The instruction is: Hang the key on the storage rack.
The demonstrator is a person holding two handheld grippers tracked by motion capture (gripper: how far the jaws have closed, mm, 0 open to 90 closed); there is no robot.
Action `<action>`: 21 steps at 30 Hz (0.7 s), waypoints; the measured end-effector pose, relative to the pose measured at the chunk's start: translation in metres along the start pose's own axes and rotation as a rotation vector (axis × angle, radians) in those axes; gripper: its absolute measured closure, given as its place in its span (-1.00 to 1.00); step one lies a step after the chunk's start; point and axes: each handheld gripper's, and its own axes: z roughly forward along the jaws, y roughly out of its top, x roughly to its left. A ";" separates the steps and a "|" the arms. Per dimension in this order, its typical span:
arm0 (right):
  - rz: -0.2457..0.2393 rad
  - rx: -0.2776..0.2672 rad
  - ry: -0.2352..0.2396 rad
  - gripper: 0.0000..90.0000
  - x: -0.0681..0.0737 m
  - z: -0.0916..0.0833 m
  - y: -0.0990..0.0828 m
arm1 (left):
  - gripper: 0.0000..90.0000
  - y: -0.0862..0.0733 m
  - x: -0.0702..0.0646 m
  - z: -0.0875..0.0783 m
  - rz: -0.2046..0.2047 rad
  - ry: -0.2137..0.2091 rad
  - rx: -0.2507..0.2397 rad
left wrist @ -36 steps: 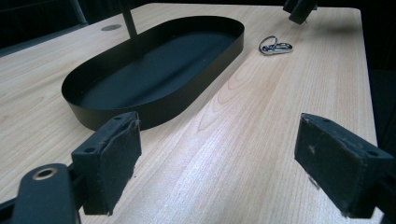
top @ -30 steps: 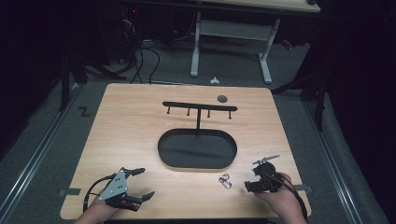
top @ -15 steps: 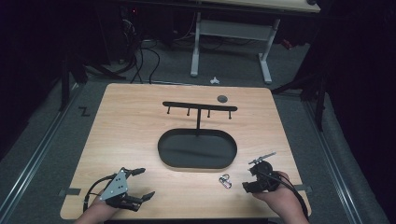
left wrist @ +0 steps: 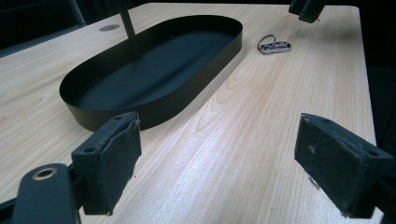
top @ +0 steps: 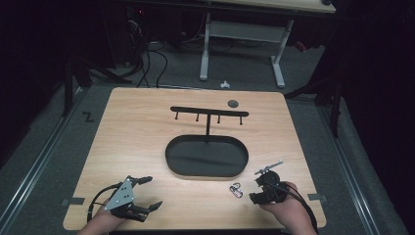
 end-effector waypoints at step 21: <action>-0.103 0.012 0.030 0.25 0.030 0.013 0.018 | -0.66 0.000 0.001 0.000 -0.006 -0.006 -0.001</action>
